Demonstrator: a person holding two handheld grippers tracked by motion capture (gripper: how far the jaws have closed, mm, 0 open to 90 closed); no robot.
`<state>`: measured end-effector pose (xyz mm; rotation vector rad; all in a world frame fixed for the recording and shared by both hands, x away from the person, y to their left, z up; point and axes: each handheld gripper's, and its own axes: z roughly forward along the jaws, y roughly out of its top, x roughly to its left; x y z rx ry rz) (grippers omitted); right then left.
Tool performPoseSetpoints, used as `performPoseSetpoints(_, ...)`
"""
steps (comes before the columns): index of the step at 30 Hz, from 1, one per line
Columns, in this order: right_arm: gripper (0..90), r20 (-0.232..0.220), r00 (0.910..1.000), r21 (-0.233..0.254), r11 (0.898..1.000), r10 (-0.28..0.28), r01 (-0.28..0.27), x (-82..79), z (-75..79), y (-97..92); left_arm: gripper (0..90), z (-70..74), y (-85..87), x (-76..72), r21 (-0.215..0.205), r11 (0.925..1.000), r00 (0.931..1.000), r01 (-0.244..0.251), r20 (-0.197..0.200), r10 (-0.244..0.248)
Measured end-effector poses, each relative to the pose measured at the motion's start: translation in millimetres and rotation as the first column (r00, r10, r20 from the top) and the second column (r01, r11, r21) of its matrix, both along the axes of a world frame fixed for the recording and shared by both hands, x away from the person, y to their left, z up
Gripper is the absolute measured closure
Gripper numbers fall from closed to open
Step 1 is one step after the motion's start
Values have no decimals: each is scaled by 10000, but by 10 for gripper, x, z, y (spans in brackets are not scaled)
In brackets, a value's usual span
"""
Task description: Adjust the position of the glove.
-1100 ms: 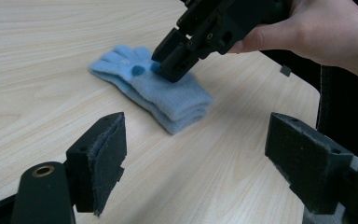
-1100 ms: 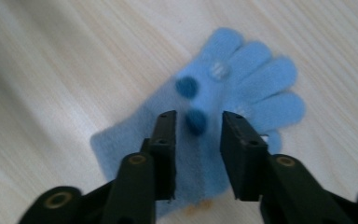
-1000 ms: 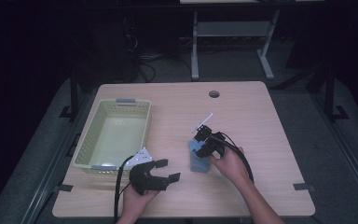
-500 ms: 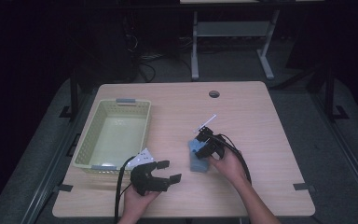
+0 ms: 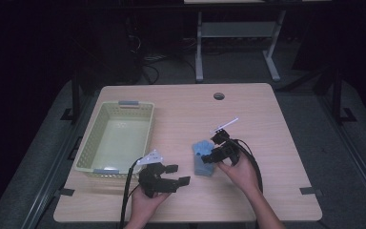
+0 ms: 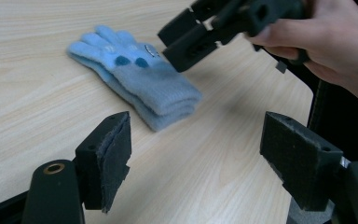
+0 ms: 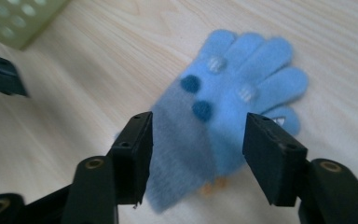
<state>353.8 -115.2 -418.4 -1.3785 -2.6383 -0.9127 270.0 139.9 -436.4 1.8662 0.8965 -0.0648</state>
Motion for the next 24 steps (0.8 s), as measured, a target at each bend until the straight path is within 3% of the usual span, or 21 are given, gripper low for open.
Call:
performPoseSetpoints(4,396,-304,9985,631,9969,-457,476,-62,-54,-127,225,33,-63,89,83,9992,9992,-384,-116,385)
performPoseSetpoints(8,387,-401,9958,970,9916,-825,861,-112,-133,-220,226,30,-145,213,105,9978,9958,-654,-630,660)
performPoseSetpoints(11,376,-572,9920,1782,9765,-1128,1213,-151,-206,-325,239,0,-225,308,225,9977,9906,-641,-1196,664)
performPoseSetpoints(12,376,-572,9920,1782,9765,-1128,1213,-151,-206,-325,239,-13,-244,343,213,9979,9876,-618,-1431,643)
performPoseSetpoints(13,381,-680,9890,2165,9658,-1310,1428,-174,-239,-367,240,-30,-264,387,149,9977,9831,-655,-1706,670)
performPoseSetpoints(14,381,-680,9890,2165,9658,-1310,1428,-174,-239,-367,240,-41,-278,412,67,9975,9790,-704,-1912,703)
performPoseSetpoints(16,382,-805,9847,2385,9562,-1548,1698,-188,-269,-394,243,-80,-308,482,-101,9960,9660,-892,-2444,840)
performPoseSetpoints(19,389,-1117,9789,2990,9337,-1709,1972,-200,-327,-443,226,-140,-324,564,-348,9921,9457,-1207,-3079,1042)
performPoseSetpoints(22,437,-1181,9775,2927,9346,-1746,2023,-202,-353,-458,225,-182,-327,625,-601,9867,9302,-1509,-3464,1212)
performPoseSetpoints(24,451,-1229,9781,3011,9328,-1681,1982,-204,-378,-469,228,-219,-325,657,-679,9870,9223,-1454,-3704,1104)
